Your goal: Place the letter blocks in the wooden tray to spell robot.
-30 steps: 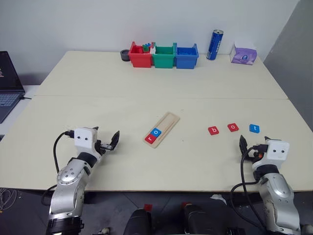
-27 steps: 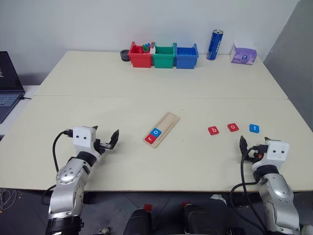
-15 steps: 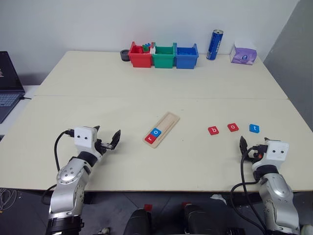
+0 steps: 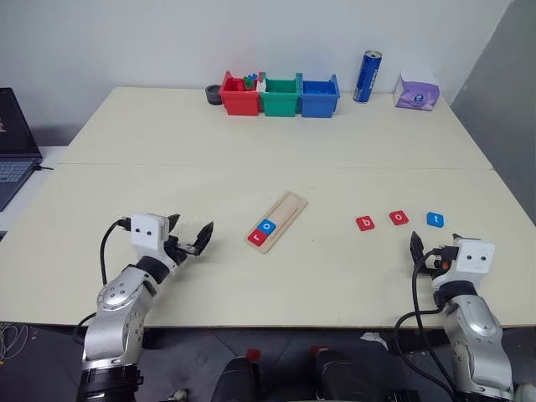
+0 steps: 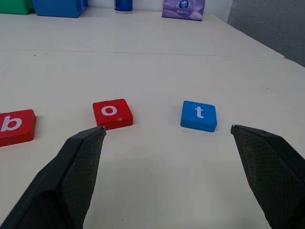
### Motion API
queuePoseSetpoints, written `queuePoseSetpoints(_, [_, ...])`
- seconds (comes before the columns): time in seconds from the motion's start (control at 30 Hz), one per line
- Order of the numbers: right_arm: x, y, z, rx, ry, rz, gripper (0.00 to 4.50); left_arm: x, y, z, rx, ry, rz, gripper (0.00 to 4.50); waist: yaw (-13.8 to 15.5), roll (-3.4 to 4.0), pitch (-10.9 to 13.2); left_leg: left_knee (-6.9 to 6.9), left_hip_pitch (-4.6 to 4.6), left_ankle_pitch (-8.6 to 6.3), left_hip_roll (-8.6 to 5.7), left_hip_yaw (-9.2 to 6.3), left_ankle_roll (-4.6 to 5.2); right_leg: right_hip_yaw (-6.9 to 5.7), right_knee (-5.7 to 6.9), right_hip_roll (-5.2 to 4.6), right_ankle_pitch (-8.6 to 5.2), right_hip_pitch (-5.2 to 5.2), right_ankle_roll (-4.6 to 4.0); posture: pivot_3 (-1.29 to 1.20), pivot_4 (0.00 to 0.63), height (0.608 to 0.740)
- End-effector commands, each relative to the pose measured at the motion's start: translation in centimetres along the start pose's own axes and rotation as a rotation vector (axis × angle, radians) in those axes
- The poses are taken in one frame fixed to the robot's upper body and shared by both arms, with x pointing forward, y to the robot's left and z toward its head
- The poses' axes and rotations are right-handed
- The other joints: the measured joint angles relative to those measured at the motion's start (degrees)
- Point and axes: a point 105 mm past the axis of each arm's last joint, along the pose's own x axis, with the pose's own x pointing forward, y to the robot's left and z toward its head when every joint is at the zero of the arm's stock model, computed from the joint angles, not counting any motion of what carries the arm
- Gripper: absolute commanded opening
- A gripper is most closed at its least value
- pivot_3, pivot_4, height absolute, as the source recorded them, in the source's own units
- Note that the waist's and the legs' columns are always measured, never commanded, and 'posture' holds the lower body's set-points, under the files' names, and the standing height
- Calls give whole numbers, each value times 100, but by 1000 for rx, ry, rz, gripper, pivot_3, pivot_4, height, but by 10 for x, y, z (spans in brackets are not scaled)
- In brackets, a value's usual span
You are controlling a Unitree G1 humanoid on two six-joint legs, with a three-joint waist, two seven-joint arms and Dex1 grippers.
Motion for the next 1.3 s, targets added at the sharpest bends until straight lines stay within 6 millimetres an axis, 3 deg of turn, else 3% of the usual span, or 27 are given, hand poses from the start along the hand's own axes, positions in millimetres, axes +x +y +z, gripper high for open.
queuePoseSetpoints(0.03, [1,-2,14,5,-58,18,4470,8,-8,26,20,-72,-42,4500,0,0,0,0,0,0,0,0,0,0,0,0,0,0,0,0,150,740])
queuePoseSetpoints(0.27, [-13,54,37,17,-71,439,4470,24,-33,18,33,60,-131,4500,-5,1,0,0,0,0,-2,-5,0,1,-1,2,0,1,1,0,150,740])
queuePoseSetpoints(0.57, [-47,98,52,-40,-8,828,4470,32,-66,7,84,156,-313,4500,4,-1,2,1,-1,0,-3,-11,0,-2,-1,3,-1,1,2,0,150,740])
queuePoseSetpoints(0.83, [-56,103,61,-77,22,927,4470,44,-100,6,73,177,-392,4500,11,-4,3,3,-3,0,-6,-10,0,-3,-3,3,-2,2,4,0,150,740])
queuePoseSetpoints(1.1, [-55,98,62,-93,19,904,4470,58,-114,1,77,212,-361,4500,13,-5,4,3,-5,0,-8,-10,0,-4,-3,3,-2,2,5,0,150,740])
queuePoseSetpoints(1.3, [-57,97,61,-95,27,903,4470,59,-113,-1,91,240,-317,4500,11,-5,4,3,-5,0,-7,-13,0,-3,-2,4,-2,2,5,0,150,740])
